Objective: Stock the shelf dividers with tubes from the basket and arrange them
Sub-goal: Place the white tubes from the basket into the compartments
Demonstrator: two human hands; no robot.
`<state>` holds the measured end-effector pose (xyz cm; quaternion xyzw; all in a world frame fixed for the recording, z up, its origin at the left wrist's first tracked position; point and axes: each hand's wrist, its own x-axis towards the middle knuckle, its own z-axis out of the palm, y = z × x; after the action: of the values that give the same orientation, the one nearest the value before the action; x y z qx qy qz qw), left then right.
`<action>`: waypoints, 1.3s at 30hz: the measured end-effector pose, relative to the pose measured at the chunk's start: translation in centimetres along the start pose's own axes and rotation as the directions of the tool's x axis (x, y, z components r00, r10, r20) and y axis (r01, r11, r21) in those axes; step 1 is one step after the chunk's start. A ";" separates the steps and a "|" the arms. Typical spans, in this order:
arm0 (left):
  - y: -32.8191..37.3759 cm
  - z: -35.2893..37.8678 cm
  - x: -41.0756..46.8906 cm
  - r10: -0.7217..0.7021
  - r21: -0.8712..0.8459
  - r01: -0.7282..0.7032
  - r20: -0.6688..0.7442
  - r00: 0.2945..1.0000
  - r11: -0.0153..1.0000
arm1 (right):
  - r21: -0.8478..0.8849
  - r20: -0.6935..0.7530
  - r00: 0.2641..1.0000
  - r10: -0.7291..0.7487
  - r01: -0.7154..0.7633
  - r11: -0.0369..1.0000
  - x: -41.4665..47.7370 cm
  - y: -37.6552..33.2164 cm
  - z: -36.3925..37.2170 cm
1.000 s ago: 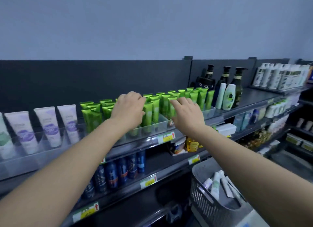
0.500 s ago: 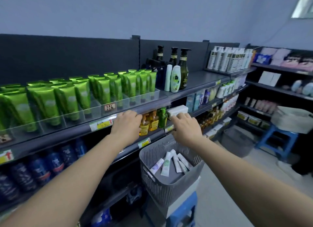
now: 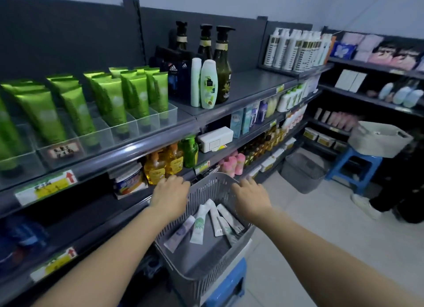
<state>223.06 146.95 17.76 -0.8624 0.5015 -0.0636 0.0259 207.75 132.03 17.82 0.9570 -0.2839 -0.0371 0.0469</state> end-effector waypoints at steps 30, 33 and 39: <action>7.0 27.7 8.7 -0.270 -0.183 0.494 0.654 0.706 0.850 | 0.165 0.693 0.718 -0.074 -0.058 0.985 15.9 3.8 25.5; 7.9 29.7 8.7 -0.348 -0.235 0.618 0.655 0.671 0.750 | 0.176 0.685 0.729 0.002 -0.168 0.970 16.7 3.1 27.2; 9.0 30.9 9.2 -0.501 -0.230 0.787 0.662 0.558 0.573 | 0.169 0.695 0.713 0.095 -0.290 0.942 17.6 2.4 28.9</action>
<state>223.97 133.89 -13.04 -0.9428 0.1033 0.3040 -0.0893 218.35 118.43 -11.44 0.8393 -0.3825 -0.3395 -0.1846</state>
